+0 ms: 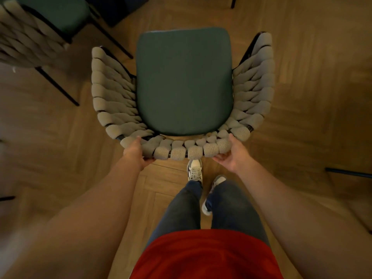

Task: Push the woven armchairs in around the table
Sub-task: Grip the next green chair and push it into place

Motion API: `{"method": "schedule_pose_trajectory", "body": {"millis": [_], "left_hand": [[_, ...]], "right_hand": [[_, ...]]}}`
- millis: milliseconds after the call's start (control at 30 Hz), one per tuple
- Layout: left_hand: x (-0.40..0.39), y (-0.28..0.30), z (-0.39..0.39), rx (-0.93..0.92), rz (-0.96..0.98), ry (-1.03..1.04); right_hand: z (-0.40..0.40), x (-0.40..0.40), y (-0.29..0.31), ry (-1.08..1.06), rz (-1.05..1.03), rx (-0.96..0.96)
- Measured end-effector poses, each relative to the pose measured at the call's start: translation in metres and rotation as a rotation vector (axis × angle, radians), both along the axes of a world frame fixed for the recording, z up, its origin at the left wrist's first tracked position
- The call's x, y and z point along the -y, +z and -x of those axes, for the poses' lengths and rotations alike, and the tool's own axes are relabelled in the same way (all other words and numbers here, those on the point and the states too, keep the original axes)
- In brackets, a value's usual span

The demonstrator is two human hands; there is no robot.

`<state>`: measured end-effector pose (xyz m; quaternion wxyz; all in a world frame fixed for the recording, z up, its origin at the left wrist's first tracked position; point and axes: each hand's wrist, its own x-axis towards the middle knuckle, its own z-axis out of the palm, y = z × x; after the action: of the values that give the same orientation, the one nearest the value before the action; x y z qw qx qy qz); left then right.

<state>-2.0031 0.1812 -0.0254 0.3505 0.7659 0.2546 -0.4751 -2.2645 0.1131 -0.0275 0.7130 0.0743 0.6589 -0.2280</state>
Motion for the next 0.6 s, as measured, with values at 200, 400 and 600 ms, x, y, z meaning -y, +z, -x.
{"method": "schedule_pose_trajectory", "body": {"millis": [200, 400, 600], "left_hand": [[-0.001, -0.012, -0.001, 0.073, -0.015, 0.069], [0.020, -0.001, 0.026, 0.065, 0.018, 0.102], [0.048, 0.002, 0.060, 0.075, -0.002, 0.201]], "right_hand": [[0.002, 0.013, -0.004, 0.035, -0.035, -0.018], [0.019, 0.051, 0.004, 0.111, -0.012, -0.034], [0.038, 0.106, 0.007, 0.224, -0.021, -0.041]]}}
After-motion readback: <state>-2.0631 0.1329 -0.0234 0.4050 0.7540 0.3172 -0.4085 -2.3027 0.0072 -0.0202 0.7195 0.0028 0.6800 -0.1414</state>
